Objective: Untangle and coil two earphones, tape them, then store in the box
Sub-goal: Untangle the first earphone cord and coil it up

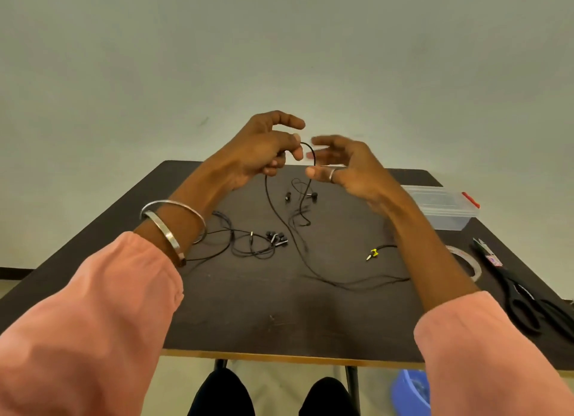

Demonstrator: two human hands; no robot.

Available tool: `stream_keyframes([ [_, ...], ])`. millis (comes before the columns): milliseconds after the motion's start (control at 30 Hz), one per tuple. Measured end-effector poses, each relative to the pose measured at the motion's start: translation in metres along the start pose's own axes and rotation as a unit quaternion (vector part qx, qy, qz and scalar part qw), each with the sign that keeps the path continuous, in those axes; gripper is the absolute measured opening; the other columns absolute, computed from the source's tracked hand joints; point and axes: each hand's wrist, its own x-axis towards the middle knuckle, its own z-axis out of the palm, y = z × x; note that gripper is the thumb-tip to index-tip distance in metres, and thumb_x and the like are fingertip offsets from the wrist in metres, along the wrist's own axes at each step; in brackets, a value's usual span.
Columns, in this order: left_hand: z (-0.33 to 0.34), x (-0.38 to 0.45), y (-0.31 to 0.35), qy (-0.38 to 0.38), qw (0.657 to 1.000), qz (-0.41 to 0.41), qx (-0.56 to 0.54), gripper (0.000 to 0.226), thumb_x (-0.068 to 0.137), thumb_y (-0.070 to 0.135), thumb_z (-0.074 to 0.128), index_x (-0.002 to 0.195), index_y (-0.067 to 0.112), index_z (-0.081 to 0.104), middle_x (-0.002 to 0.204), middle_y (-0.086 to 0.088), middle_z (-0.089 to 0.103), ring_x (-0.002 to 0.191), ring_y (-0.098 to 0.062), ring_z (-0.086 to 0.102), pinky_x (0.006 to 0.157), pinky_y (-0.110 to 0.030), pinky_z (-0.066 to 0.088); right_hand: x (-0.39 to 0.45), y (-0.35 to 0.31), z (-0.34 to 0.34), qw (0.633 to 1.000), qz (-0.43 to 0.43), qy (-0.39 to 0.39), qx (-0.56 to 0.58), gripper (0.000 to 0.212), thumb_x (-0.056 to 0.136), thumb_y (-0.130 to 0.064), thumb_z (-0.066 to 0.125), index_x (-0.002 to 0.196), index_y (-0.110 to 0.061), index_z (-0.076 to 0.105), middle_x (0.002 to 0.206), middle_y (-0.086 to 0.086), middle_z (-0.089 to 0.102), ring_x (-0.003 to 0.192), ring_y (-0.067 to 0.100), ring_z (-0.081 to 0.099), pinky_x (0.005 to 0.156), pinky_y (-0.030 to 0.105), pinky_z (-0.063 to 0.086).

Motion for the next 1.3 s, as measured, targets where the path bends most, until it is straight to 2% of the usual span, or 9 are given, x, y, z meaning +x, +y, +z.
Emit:
stream_keyframes([
  [167, -0.021, -0.005, 0.006, 0.052, 0.999, 0.011, -0.001, 0.024, 0.092, 0.006, 0.057, 0.116, 0.010, 0.060, 0.071, -0.009, 0.067, 0.043, -0.010, 0.027, 0.039, -0.020, 0.023, 0.005, 0.004, 0.019, 0.988, 0.020, -0.060, 0.138, 0.011, 0.091, -0.015, 0.063, 0.091, -0.010, 0.072, 0.084, 0.023, 0.067, 0.070, 0.017, 0.065, 0.080, 0.040, 0.051],
  [300, -0.046, -0.007, 0.005, 0.151, 0.985, 0.013, -0.085, 0.020, 0.089, 0.003, 0.059, 0.108, 0.009, 0.065, 0.068, -0.006, 0.066, 0.041, -0.009, 0.027, 0.039, -0.021, 0.021, 0.006, 0.022, 0.008, 0.981, 0.051, -0.025, 0.188, 0.015, 0.091, -0.012, 0.062, 0.092, -0.001, 0.071, 0.061, 0.001, 0.057, 0.053, 0.009, 0.049, 0.068, 0.034, 0.050],
  [600, -0.071, -0.001, -0.008, 0.362, 0.874, -0.006, -0.323, 0.015, 0.090, 0.002, 0.053, 0.095, 0.011, 0.065, 0.075, -0.006, 0.070, 0.040, -0.007, 0.034, 0.038, -0.019, 0.025, 0.002, 0.056, -0.016, 0.993, 0.077, 0.034, 0.087, 0.010, 0.089, -0.007, 0.064, 0.094, -0.002, 0.071, 0.082, 0.011, 0.071, 0.044, 0.006, 0.042, 0.041, 0.020, 0.036],
  [733, -0.073, 0.003, -0.028, 0.445, 0.891, 0.012, -0.085, 0.019, 0.089, 0.008, 0.050, 0.100, 0.014, 0.065, 0.081, -0.007, 0.071, 0.047, -0.005, 0.055, 0.042, -0.019, 0.038, 0.003, 0.072, -0.023, 0.985, 0.112, 0.062, -0.117, 0.011, 0.089, -0.015, 0.066, 0.082, -0.008, 0.072, 0.071, 0.005, 0.070, 0.042, -0.007, 0.050, 0.056, 0.020, 0.040],
  [833, -0.066, 0.002, -0.044, 0.330, 0.850, -0.068, 0.405, 0.024, 0.090, 0.033, 0.055, 0.105, 0.019, 0.065, 0.107, -0.012, 0.065, 0.093, -0.028, 0.066, 0.074, -0.032, 0.050, 0.006, 0.064, -0.024, 0.984, 0.082, 0.122, -0.096, 0.013, 0.092, -0.011, 0.062, 0.083, -0.008, 0.071, 0.067, -0.002, 0.067, 0.056, -0.010, 0.058, 0.065, 0.020, 0.042],
  [933, -0.042, 0.001, -0.044, 0.116, 0.809, -0.093, 0.569, 0.056, 0.084, 0.060, 0.058, 0.128, 0.025, 0.057, 0.133, -0.014, 0.051, 0.117, -0.037, 0.053, 0.089, -0.047, 0.045, 0.010, 0.036, -0.022, 0.989, 0.033, 0.144, -0.030, 0.016, 0.092, -0.017, 0.062, 0.090, -0.006, 0.072, 0.068, 0.003, 0.065, 0.045, -0.007, 0.051, 0.057, 0.018, 0.038],
  [1100, 0.001, 0.002, -0.037, -0.041, 0.927, 0.066, 0.366, 0.061, 0.081, 0.065, 0.057, 0.137, 0.043, 0.046, 0.145, 0.004, 0.046, 0.129, -0.024, 0.045, 0.108, -0.043, 0.034, 0.014, -0.007, -0.017, 0.994, -0.031, 0.106, -0.003, 0.015, 0.092, -0.020, 0.062, 0.086, -0.009, 0.072, 0.066, 0.003, 0.064, 0.045, 0.002, 0.046, 0.048, 0.018, 0.039],
  [1200, 0.012, -0.001, -0.031, -0.063, 0.987, 0.008, 0.150, 0.021, 0.092, 0.040, 0.059, 0.101, 0.029, 0.073, 0.124, 0.014, 0.064, 0.116, -0.014, 0.055, 0.084, -0.031, 0.041, 0.019, -0.018, -0.022, 0.993, -0.059, 0.098, 0.013, 0.015, 0.090, -0.020, 0.065, 0.087, -0.008, 0.073, 0.064, 0.003, 0.063, 0.047, 0.008, 0.044, 0.048, 0.022, 0.037],
  [1300, 0.001, -0.004, -0.028, -0.058, 0.998, -0.016, -0.035, 0.030, 0.094, 0.020, 0.052, 0.068, 0.019, 0.068, 0.113, 0.004, 0.071, 0.106, -0.016, 0.060, 0.062, -0.028, 0.031, 0.022, -0.017, -0.034, 0.993, -0.069, 0.094, 0.012, 0.011, 0.088, -0.018, 0.067, 0.087, -0.009, 0.074, 0.066, 0.004, 0.065, 0.051, 0.012, 0.044, 0.050, 0.025, 0.037],
])
